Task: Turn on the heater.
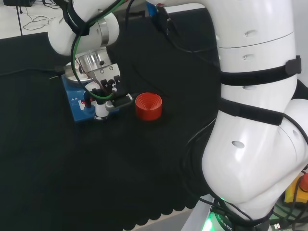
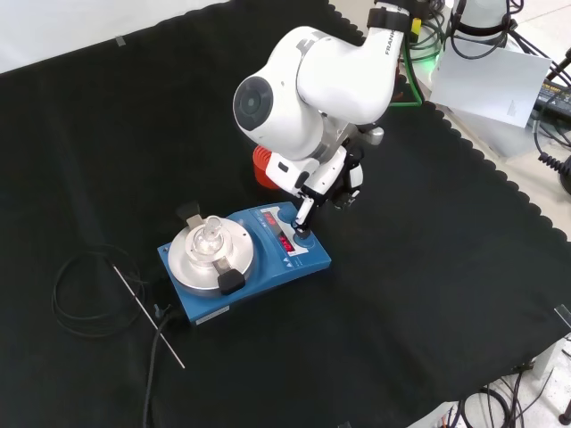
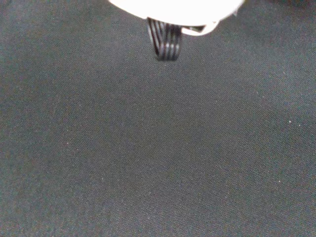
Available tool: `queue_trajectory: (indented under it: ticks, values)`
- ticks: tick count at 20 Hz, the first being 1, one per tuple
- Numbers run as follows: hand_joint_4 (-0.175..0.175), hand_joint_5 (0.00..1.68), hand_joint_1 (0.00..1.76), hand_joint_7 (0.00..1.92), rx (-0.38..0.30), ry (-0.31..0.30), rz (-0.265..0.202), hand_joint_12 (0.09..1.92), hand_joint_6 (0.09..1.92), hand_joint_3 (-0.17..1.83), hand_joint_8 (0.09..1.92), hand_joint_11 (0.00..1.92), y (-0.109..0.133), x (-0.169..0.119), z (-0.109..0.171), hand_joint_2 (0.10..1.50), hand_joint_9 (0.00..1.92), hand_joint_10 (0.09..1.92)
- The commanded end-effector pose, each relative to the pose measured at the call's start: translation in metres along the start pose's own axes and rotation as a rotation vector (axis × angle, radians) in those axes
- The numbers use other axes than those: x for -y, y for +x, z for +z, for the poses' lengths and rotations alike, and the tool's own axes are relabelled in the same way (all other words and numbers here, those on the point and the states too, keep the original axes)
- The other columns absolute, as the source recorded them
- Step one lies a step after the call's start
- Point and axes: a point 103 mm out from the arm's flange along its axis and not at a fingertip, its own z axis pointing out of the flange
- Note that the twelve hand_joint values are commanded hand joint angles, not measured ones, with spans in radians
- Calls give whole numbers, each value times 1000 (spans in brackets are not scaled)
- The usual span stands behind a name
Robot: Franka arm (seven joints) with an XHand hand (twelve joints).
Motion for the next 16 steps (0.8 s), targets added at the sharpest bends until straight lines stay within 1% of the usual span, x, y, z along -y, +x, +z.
queue_trajectory:
  ticks: [1,9,13,16]
  values:
    - [-51,276,1399,1487,-2,1,2,1295,646,1050,1472,1141,-2,1,2,665,1579,1360]
    - [-51,279,1399,1487,8,12,1,1295,648,1051,1472,1141,-6,-1,5,665,1578,1360]
    - [-52,280,1398,1487,13,9,0,1295,649,1051,1472,1141,-6,0,6,665,1578,1360]
    - [-52,281,1398,1486,13,-1,2,1295,650,1052,1472,1141,-3,2,1,664,1578,1360]
